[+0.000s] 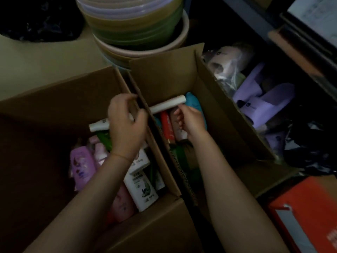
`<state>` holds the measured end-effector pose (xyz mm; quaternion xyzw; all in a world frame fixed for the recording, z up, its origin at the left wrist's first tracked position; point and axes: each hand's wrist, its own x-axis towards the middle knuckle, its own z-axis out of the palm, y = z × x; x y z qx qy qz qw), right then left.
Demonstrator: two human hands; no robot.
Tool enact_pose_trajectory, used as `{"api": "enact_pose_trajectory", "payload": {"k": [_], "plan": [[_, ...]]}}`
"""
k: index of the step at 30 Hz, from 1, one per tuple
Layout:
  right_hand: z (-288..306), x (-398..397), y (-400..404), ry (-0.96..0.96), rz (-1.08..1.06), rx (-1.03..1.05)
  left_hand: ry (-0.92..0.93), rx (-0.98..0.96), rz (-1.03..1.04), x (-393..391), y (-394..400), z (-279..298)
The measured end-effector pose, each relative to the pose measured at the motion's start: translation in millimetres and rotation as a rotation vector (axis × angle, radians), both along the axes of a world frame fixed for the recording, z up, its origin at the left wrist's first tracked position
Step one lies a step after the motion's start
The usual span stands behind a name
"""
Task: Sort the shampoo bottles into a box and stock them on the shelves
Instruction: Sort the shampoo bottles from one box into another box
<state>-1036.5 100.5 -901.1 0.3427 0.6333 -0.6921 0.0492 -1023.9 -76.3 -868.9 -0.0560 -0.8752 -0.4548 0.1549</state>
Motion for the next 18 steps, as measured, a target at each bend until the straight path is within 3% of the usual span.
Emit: {"api": "enact_pose_trajectory", "payload": {"k": [1,3,5,7,14,18], "plan": [[-6,4,2,-0.020,-0.014,0.010,0.087,-0.093,-0.180,3,19,15],[-23,14,9,-0.074,-0.062,0.008,0.079,-0.395,-0.493,5,45,18],[-47,31,19,-0.163,-0.090,0.004,0.008,-0.696,-0.576,12,53,8],[-75,51,30,-0.268,-0.100,0.000,0.067,-0.789,-0.552,18,46,-1],[-133,65,24,-0.403,0.157,0.075,0.143,-0.311,-0.562,44,17,-16],[-126,85,12,-0.640,0.117,-0.186,0.110,-0.195,-0.572,44,13,-17]]}}
